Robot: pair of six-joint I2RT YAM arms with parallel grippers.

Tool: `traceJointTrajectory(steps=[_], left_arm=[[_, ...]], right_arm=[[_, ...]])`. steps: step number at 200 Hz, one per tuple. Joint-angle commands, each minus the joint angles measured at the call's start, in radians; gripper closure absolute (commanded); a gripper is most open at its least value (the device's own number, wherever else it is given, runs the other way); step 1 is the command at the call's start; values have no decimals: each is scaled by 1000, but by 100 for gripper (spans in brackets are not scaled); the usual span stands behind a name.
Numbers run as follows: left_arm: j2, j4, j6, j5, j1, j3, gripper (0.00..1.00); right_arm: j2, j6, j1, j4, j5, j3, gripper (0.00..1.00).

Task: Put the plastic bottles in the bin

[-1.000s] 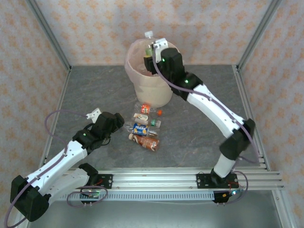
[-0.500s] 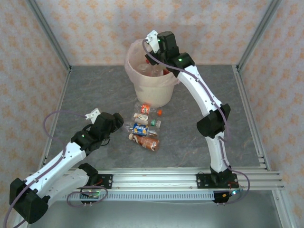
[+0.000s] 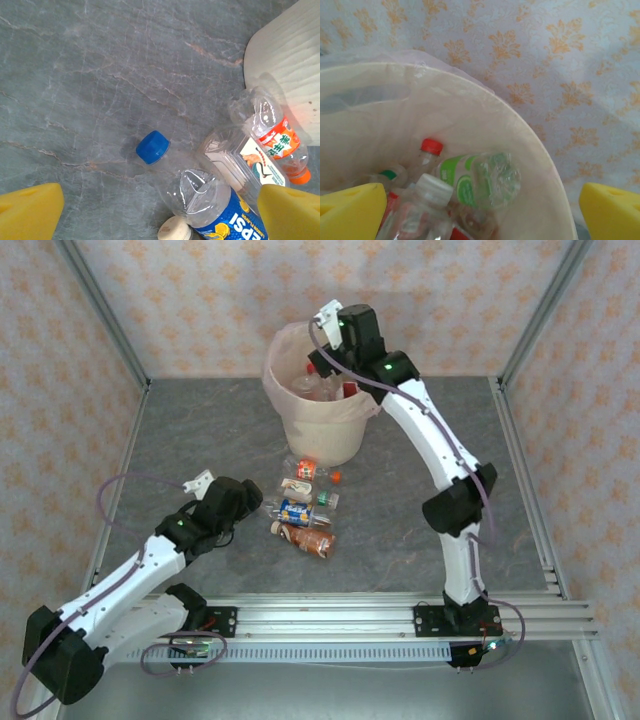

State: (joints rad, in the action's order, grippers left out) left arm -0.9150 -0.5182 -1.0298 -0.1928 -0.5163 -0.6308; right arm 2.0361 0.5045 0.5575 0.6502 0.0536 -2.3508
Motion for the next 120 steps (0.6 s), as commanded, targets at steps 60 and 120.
traceJointTrajectory(steps=[60,120], left_arm=[[-155,128,-190,86,25,0,0],[-219,266,-347,134,66,34,6]], right_arm=[[-654,-463,4,-380,-247,768,1],[-1016,-653,44,-620,-485,1353,1]])
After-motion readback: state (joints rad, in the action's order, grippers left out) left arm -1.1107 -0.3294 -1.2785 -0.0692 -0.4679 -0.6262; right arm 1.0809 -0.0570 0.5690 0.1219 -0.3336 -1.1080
